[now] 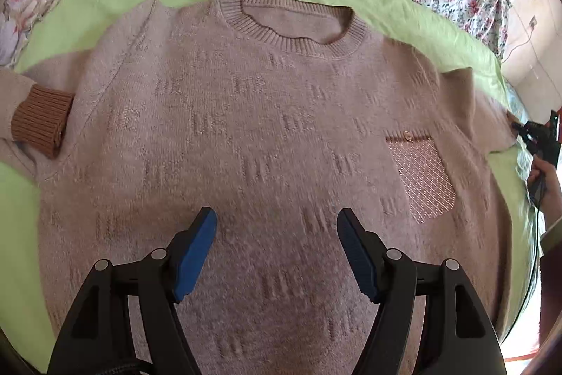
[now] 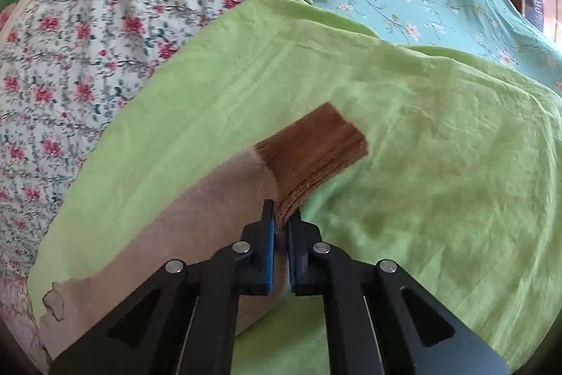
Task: Fold small clothes
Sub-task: 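Carry the held sleeve across the sweater body and release it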
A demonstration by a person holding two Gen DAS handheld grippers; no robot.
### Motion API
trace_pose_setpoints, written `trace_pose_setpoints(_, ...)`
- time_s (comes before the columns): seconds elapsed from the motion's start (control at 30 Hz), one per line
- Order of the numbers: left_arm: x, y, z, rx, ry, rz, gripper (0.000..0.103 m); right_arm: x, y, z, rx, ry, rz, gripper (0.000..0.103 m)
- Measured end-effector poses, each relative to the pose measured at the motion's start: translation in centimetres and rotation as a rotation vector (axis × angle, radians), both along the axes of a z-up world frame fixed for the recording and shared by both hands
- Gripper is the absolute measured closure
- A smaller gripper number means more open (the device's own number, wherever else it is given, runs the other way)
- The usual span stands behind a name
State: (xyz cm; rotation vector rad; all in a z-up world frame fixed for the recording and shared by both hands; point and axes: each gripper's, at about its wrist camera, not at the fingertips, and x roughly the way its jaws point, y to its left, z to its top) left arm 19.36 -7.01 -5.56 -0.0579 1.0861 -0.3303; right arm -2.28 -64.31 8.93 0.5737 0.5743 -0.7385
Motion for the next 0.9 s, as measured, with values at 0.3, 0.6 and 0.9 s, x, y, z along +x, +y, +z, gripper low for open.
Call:
trace_pose_setpoints(0.3, -1.7, 1.9, 1.1, -0.044, -0.011, 0.021, 0.031, 5.3, 19.2, 2.4, 0.06, -0.09, 0.45, 0.096)
trace_pose_setpoints(0.6, -3.8, 6.0, 1.6, -0.104, -0.027, 0.057, 0.031, 14.6, 38.7, -3.9, 0.303, -0.055, 0.812, 0.096)
trace_pose_setpoints(0.9, -3.9, 7.6, 0.9, -0.178, -0.019, 0.045, 0.028, 20.2, 47.6, -10.6, 0.394, 0.07, 0.961, 0.096)
